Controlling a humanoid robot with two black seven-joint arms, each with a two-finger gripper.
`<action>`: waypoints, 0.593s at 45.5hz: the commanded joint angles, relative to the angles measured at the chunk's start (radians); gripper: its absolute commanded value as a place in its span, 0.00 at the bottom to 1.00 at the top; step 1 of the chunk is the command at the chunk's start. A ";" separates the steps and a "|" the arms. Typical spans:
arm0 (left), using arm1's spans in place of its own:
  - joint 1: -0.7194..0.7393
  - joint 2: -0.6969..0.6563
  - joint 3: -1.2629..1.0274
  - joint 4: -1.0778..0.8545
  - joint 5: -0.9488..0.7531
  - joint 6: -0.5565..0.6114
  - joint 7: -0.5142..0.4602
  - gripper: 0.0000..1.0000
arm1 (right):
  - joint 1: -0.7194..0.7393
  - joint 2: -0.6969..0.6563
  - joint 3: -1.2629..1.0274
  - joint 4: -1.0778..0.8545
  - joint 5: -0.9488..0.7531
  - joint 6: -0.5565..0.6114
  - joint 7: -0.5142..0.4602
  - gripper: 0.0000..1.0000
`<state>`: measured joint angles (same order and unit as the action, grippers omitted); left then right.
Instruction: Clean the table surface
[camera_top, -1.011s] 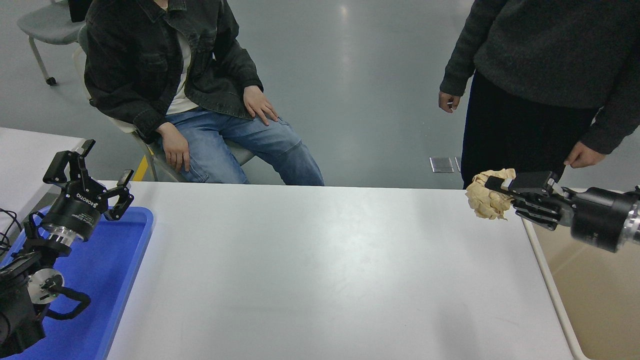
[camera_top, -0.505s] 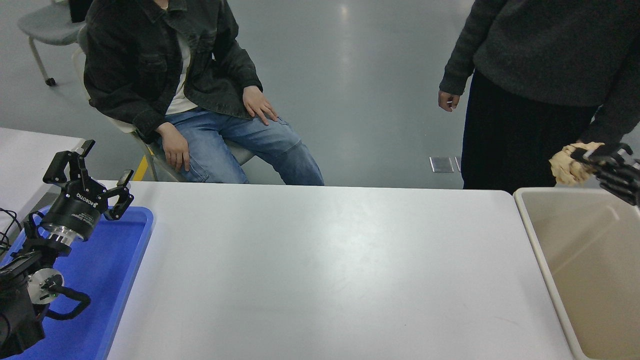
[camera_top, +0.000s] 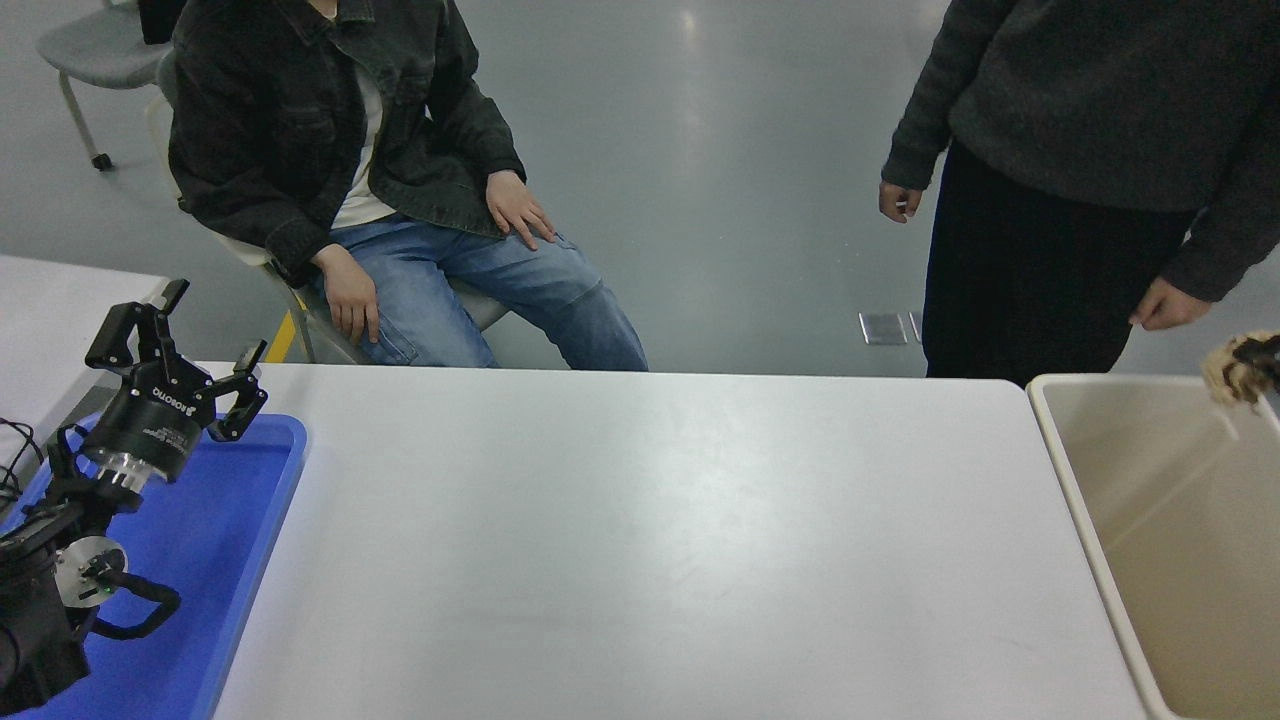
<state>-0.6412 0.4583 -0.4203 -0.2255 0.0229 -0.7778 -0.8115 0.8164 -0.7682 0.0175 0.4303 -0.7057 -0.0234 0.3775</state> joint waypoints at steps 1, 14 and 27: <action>0.000 0.000 0.000 0.002 0.000 0.000 0.000 1.00 | -0.045 0.226 -0.114 -0.289 0.000 -0.064 -0.005 0.01; 0.000 0.000 0.000 0.000 0.000 0.000 0.000 1.00 | -0.106 0.374 -0.189 -0.398 0.000 -0.151 -0.043 0.01; 0.000 0.000 0.000 0.000 0.000 0.000 0.000 1.00 | -0.138 0.402 -0.217 -0.404 -0.004 -0.199 -0.121 0.02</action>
<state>-0.6412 0.4584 -0.4203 -0.2244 0.0230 -0.7777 -0.8115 0.7110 -0.4145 -0.1616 0.0607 -0.7067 -0.1820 0.3155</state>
